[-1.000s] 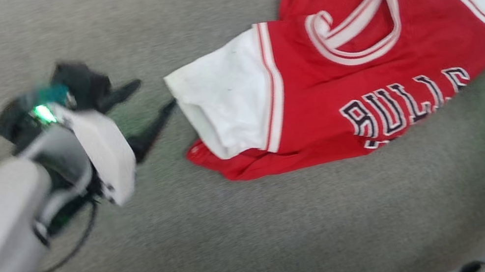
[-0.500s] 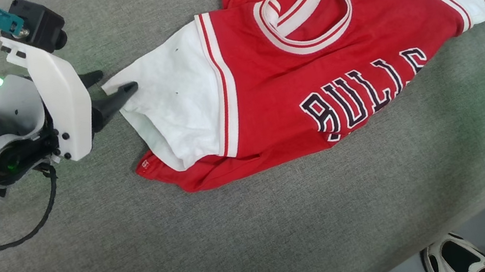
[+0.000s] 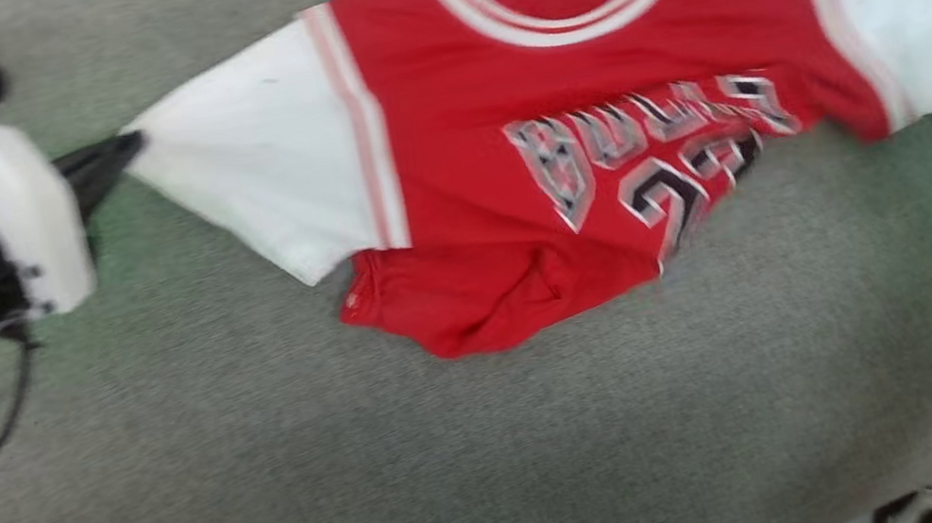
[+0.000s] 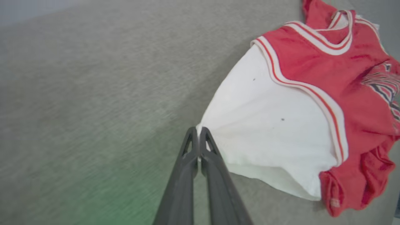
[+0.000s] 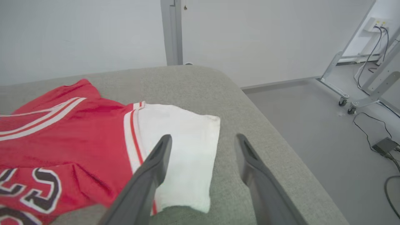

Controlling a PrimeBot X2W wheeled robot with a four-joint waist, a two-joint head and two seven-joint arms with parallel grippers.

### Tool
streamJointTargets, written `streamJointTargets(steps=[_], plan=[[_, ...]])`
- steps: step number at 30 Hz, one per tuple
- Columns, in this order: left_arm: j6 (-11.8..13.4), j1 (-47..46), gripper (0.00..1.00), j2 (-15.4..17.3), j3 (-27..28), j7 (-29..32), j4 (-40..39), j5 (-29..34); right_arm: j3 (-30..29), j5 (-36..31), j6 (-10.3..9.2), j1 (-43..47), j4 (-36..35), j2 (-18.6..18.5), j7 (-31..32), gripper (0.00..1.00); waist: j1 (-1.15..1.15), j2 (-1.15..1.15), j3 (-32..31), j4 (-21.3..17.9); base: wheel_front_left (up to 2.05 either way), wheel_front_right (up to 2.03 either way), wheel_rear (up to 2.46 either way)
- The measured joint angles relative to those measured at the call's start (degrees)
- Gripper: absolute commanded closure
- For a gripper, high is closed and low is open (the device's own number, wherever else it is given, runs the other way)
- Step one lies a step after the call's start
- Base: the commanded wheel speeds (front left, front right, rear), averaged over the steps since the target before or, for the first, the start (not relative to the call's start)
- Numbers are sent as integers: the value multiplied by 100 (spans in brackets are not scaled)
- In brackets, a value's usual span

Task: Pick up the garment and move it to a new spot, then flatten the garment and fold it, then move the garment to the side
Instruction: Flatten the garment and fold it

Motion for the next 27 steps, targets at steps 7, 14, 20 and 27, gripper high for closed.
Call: streamJointTargets(steps=[7, 14, 20, 27], plan=[[0, 198, 100, 647, -54, -312, 415, -214, 49, -36, 0, 35, -197, -47, 202, 0, 0, 0, -200, 270, 0, 0, 0], [0, 381, 93, 571, -142, -636, 573, -344, 79, -35, 0, 160, -308, -101, 348, 0, 0, 0, -282, 371, 0, 0, 0], [0, 553, 0, 392, -186, -1340, 739, -282, 311, -35, 0, 170, -349, -213, 505, 0, 0, 0, -389, 451, 0, 0, 0], [204, 1193, 0, -76, -132, -2998, 1199, 125, 776, 7, 0, 172, -290, -705, 876, 0, 0, 0, -541, 679, 0, 0, 0]])
